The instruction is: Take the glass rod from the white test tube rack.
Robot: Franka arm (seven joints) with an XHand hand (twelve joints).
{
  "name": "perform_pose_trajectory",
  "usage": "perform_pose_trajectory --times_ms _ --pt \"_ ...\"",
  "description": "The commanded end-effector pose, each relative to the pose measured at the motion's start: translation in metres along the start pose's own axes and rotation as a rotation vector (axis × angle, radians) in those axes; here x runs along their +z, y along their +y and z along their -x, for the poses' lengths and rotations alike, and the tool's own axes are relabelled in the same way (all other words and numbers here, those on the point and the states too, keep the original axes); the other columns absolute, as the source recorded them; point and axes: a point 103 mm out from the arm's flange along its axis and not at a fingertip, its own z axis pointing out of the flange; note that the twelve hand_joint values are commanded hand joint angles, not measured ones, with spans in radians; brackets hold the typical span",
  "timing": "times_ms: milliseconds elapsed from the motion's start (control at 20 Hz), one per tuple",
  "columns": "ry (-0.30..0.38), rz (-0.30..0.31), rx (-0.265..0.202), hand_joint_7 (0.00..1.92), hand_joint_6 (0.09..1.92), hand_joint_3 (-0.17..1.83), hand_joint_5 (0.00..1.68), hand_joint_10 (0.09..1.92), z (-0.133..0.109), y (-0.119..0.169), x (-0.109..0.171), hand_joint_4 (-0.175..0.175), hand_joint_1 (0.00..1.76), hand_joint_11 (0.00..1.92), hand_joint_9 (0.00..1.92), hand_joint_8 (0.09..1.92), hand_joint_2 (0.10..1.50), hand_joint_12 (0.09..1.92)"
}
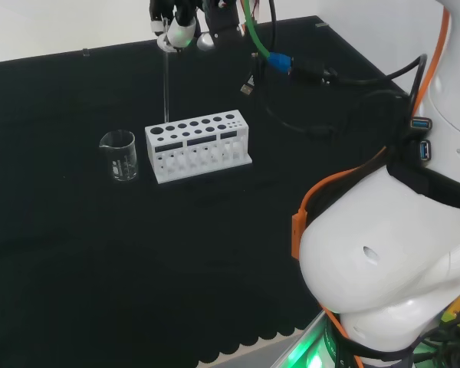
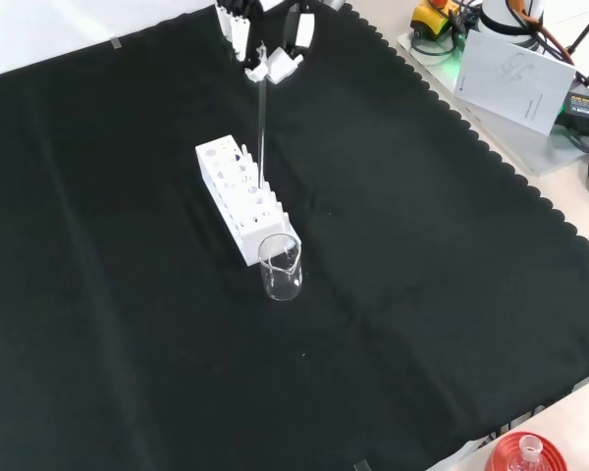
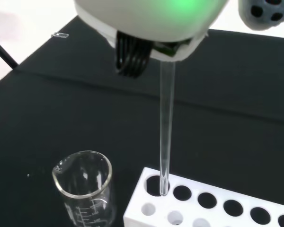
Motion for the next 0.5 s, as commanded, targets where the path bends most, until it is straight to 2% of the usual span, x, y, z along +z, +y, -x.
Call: perform_pose_trajectory --times_ms 50,500 --pt "0.014 0.018 -0.014 1.39 0.86 0.84 1.12 0.2 -0.0102 -0.0054 -0.0043 -0.175 1.32 1.55 1.74 0.73 0.58 0.58" --pt "0.034 0.038 -0.014 1.39 0.86 0.84 1.12 0.2 -0.0112 -0.0134 -0.0111 -0.175 1.32 1.55 1.74 0.73 0.58 0.58"
